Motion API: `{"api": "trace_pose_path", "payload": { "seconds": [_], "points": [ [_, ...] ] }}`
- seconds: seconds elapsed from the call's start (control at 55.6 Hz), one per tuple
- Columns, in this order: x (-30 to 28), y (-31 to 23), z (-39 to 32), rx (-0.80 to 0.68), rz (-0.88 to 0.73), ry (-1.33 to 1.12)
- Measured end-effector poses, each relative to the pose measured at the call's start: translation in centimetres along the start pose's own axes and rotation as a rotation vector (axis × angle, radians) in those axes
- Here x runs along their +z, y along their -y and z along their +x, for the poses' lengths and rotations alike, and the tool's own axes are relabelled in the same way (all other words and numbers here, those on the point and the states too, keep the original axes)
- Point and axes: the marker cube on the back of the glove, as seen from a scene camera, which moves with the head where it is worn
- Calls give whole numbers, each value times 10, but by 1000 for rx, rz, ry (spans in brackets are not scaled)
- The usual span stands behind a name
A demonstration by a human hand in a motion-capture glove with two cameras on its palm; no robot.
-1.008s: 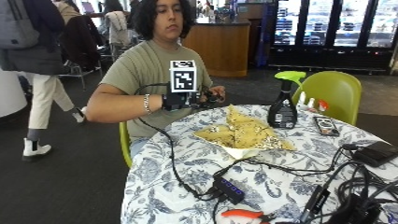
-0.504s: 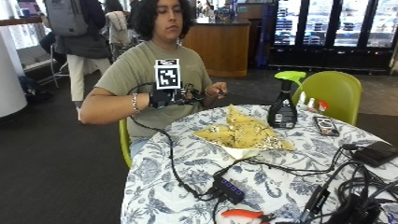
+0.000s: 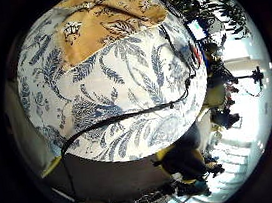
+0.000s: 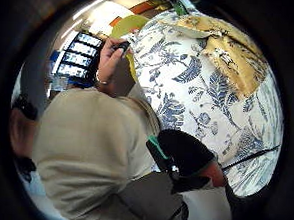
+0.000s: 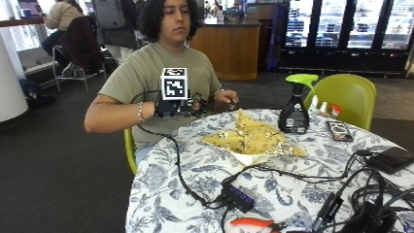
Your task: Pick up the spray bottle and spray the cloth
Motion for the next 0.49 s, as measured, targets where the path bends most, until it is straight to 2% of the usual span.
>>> {"api": "trace_pose_path", "payload": {
  "seconds": [0.486],
  "points": [
    [-2, -10, -5, 2, 29, 17]
  ]
}}
